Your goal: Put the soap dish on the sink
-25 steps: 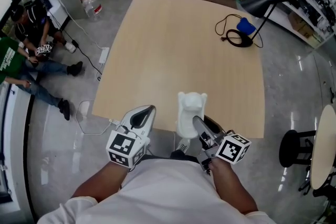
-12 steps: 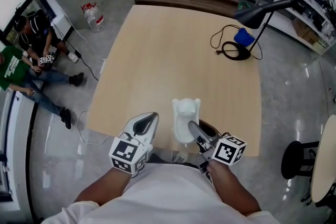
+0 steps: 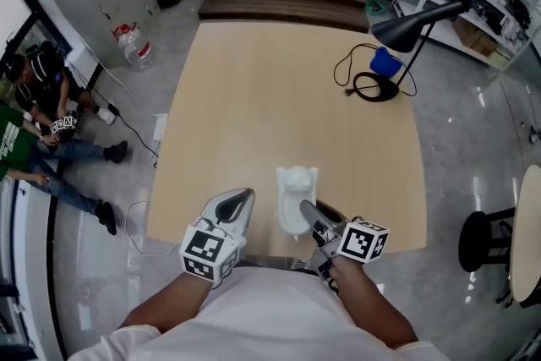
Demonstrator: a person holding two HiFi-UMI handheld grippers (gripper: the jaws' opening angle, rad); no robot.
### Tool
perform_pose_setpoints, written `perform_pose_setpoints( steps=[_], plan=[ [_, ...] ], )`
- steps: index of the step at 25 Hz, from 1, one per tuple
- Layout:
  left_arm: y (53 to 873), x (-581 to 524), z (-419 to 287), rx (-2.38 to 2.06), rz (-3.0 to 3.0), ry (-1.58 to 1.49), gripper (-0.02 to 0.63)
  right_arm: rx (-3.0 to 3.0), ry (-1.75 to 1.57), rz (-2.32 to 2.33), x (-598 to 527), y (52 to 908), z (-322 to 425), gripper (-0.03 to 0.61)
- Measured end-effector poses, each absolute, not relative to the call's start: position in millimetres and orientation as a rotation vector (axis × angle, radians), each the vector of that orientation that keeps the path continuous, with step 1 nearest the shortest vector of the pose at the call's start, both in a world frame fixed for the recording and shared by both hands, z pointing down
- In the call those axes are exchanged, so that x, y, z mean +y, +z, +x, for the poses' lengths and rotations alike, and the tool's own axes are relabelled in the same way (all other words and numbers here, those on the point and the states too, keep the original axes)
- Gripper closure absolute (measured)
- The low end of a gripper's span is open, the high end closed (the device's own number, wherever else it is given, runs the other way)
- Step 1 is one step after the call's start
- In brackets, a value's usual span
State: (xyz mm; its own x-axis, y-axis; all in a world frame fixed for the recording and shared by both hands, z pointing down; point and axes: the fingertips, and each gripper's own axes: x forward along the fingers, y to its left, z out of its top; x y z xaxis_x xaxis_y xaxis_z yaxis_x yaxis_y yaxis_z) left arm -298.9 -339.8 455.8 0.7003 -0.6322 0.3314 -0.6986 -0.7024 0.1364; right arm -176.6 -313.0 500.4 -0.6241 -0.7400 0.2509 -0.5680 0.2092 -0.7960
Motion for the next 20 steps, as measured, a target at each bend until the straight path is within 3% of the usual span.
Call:
perform_pose_setpoints(
  steps=[20],
  plan=[
    [482.9, -362.0, -354.4, -1.030, 2.574, 0.382, 0.606, 1.931, -1.892, -1.419, -388.4, 658.8, -204.2, 0.440]
  ],
)
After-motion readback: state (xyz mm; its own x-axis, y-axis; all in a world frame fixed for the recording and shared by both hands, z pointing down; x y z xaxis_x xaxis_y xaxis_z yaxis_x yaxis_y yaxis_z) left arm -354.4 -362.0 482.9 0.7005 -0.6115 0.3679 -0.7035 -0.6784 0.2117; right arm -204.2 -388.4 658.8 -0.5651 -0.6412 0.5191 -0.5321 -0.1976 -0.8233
